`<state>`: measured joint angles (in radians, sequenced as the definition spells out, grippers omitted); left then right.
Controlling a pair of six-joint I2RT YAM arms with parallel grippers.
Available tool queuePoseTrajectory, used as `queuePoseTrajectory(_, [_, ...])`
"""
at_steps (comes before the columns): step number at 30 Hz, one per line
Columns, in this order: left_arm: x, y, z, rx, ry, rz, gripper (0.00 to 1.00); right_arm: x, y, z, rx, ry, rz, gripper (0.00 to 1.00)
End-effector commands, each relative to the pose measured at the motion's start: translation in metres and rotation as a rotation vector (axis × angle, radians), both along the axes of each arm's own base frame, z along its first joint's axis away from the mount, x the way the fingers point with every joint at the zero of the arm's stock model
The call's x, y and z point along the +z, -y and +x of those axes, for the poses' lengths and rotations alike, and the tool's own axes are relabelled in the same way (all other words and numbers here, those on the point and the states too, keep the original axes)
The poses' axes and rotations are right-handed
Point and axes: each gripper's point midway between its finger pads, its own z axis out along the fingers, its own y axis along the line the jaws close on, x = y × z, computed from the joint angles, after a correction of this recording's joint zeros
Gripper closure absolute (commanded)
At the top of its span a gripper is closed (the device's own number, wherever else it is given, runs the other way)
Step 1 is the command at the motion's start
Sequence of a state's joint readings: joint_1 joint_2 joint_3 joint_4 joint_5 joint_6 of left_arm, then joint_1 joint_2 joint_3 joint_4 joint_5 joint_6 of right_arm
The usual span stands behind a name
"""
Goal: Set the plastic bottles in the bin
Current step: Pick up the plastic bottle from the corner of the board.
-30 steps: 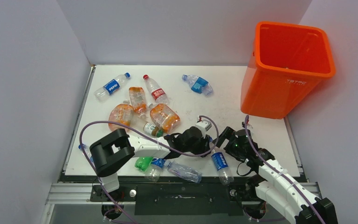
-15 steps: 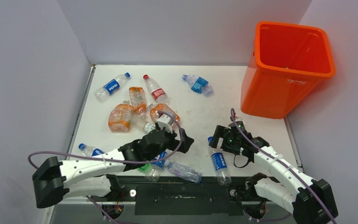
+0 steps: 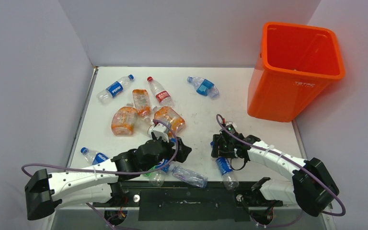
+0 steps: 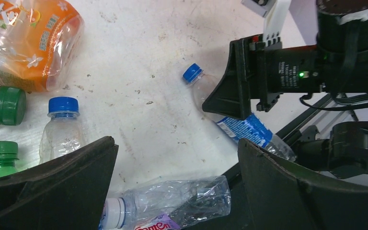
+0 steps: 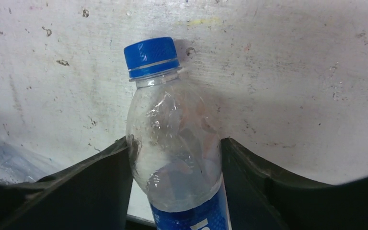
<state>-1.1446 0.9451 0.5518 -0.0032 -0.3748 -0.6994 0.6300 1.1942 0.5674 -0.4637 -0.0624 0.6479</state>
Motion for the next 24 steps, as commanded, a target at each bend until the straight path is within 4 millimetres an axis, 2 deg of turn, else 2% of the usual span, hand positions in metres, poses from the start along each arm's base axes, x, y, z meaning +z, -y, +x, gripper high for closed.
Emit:
queuePoseTrajectory(1, [0.027,-0.004,-0.002,0.009,0.035,-0.087,0.04,0.013,-0.007,0.02,0.003,0.083,0.008,0.51])
queuePoseTrajectory(3, [0.033,-0.006,-0.004,0.003,0.044,-0.112,0.04,0.031,-0.015,0.028,0.001,0.141,0.064,0.61])
queuePoseTrajectory(5, [0.039,-0.007,-0.005,-0.003,0.06,-0.139,0.04,0.066,-0.031,0.041,0.003,0.259,0.186,0.66])
queuePoseTrajectory(7, [0.047,-0.006,-0.006,-0.017,0.084,-0.175,0.04,0.113,-0.047,0.05,0.024,0.392,0.329,0.69])
queuePoseTrajectory(9, [0.061,-0.002,-0.008,-0.05,0.126,-0.237,0.04,0.169,-0.062,0.051,0.057,0.537,0.509,0.71])
queuePoseTrajectory(11, [0.08,0.004,-0.014,-0.11,0.187,-0.306,0.04,0.221,-0.077,0.043,0.112,0.667,0.715,0.7])
queuePoseTrajectory(13, [0.101,0.009,-0.02,-0.162,0.248,-0.365,0.04,0.269,-0.083,0.032,0.147,0.784,0.9,0.7])
queuePoseTrajectory(15, [0.122,0.016,-0.027,-0.232,0.31,-0.379,0.04,0.299,-0.086,0.023,0.179,0.847,1.022,0.7])
queuePoseTrajectory(19, [0.16,0.031,-0.041,-0.374,0.409,-0.358,0.04,0.337,-0.091,0.008,0.239,0.91,1.191,0.69])
queuePoseTrajectory(21, [0.171,0.036,-0.045,-0.423,0.45,-0.337,0.04,0.356,-0.089,-0.001,0.268,0.961,1.275,0.69])
queuePoseTrajectory(24, [0.184,0.041,-0.042,-0.453,0.485,-0.299,0.04,0.373,-0.09,-0.01,0.302,0.99,1.359,0.69])
